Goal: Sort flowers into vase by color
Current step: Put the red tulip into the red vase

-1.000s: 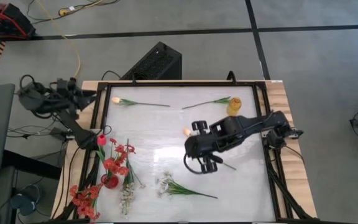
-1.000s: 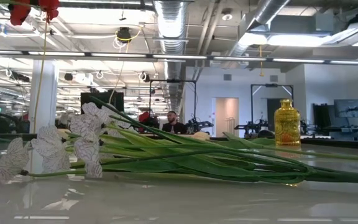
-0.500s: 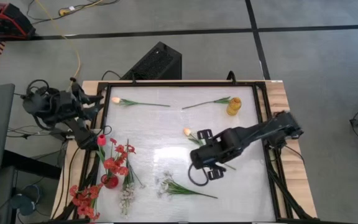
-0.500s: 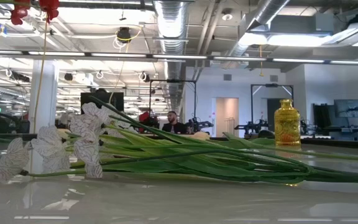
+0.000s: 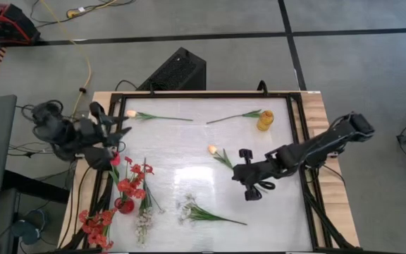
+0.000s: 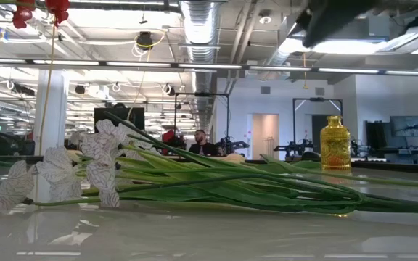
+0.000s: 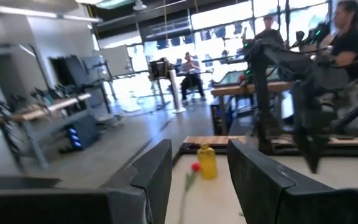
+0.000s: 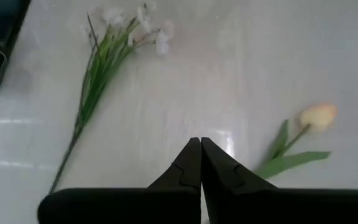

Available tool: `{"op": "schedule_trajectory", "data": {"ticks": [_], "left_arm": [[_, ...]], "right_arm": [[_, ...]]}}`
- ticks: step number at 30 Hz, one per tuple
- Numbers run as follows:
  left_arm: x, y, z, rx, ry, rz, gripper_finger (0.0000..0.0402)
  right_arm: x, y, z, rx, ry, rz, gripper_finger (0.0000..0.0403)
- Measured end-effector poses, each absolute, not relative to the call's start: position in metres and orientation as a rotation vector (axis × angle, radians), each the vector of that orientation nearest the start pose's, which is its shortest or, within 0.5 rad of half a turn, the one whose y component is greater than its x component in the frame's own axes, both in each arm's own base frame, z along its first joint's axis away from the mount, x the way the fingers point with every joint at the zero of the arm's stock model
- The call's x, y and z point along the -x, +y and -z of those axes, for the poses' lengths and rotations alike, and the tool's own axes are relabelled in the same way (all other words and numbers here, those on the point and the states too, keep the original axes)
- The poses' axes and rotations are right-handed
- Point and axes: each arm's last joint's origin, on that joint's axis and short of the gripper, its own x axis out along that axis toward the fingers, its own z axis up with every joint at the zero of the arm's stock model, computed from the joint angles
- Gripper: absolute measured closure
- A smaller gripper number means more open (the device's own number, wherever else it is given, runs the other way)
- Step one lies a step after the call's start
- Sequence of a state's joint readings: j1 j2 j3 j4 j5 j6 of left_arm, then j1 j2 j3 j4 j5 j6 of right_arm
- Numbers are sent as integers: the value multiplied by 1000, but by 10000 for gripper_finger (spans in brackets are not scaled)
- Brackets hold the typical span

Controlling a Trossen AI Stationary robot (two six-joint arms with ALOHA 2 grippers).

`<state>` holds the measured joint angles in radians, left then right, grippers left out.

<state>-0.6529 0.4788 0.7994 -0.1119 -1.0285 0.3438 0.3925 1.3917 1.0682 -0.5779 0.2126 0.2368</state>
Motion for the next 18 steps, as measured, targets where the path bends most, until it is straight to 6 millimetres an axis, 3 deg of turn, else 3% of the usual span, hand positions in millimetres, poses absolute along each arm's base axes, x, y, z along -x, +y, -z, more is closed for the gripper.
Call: {"op": "schedule_trajectory", "data": {"ticks": [4, 7, 11, 15, 18], "left_arm": [[-113, -32, -376, -275, -53, -434, 255], [-143, -21, -370, -296, -9, -433, 255], [-181, 8, -364, -274, 72, -410, 255], [-202, 42, -384, -207, 35, -421, 255], [-221, 71, -386, -165, 66, -444, 255]], "right_arm": [[-260, 101, -238, 25, 833, -67, 374], [-260, 102, -228, -10, 788, -69, 374], [-260, 108, -224, -32, 720, -97, 374], [-259, 117, -225, -32, 683, -122, 374], [-259, 124, -224, -5, 651, -117, 374]]}}
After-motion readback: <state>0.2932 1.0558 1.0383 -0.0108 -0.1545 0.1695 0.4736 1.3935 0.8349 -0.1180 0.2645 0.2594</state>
